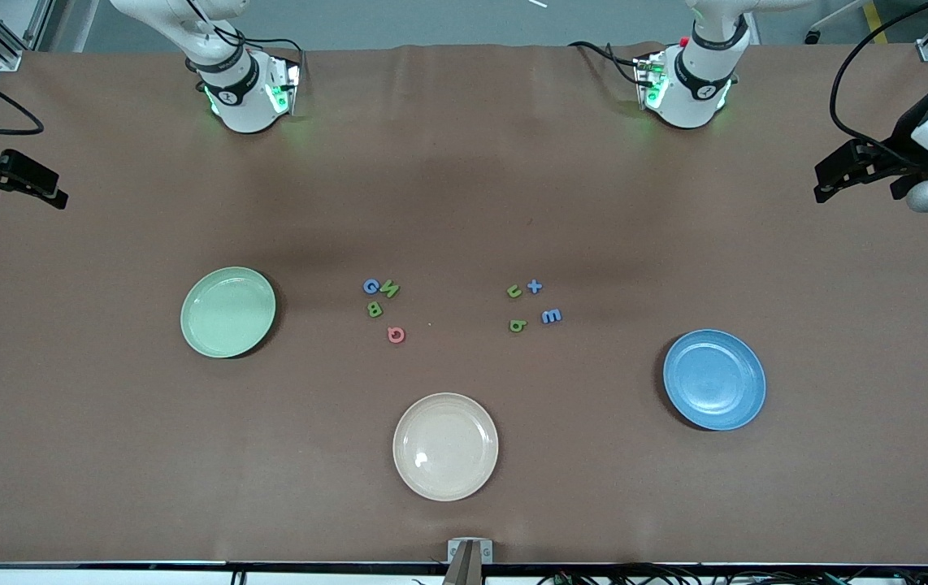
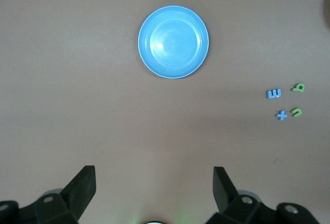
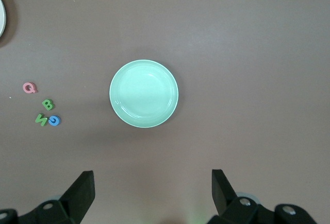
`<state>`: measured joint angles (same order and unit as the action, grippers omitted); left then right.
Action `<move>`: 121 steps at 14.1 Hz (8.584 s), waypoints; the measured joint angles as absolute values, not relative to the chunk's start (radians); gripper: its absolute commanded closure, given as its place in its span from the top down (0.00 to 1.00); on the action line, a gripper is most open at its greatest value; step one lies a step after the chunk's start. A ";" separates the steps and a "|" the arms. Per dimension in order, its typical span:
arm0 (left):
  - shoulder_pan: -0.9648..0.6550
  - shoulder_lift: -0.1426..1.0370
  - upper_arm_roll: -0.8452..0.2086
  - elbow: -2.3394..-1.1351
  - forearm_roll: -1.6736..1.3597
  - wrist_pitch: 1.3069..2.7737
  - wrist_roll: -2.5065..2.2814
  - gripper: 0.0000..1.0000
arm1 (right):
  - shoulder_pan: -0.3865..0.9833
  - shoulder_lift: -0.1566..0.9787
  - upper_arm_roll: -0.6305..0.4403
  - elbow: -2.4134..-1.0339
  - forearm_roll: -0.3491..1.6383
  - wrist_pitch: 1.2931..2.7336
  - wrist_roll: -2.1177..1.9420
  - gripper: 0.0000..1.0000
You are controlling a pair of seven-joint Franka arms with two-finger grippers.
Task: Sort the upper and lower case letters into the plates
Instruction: 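Move both grippers out from rest toward the scattered letters, then reach the pink Q with the right gripper while the left gripper grasps m, then lift the pink Q with the right gripper while the left gripper drops m, then grasp the green letter with the left gripper while the right gripper carries Q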
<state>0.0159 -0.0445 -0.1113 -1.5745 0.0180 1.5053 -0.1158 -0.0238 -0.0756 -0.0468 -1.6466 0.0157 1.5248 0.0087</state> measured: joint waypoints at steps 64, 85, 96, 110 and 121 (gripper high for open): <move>-0.154 0.597 -0.268 -1.737 0.159 2.353 -0.668 0.02 | 0.570 0.750 -0.035 -1.615 0.095 2.383 0.810 0.85; 0.119 0.603 -0.339 -1.734 0.159 2.307 -0.422 1.00 | 0.592 0.762 -0.039 -1.614 0.092 2.401 0.864 0.02; -0.232 0.666 -0.347 -1.678 0.159 2.304 -0.855 0.88 | 0.360 0.552 -0.069 -1.639 0.092 2.086 0.443 0.00; -0.360 0.810 -0.313 -1.548 0.159 2.319 -0.967 0.63 | 0.152 0.372 -0.062 -2.198 0.092 2.394 0.158 0.01; -0.376 0.831 -0.312 -1.546 0.159 2.330 -0.981 0.36 | 0.099 0.373 -0.056 -2.198 0.093 2.377 0.110 1.00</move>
<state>-0.3759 0.8309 -0.3118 -1.5461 0.1595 2.3298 -0.9812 0.0985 0.3728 -0.0557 -2.1980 0.0928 2.3772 0.1099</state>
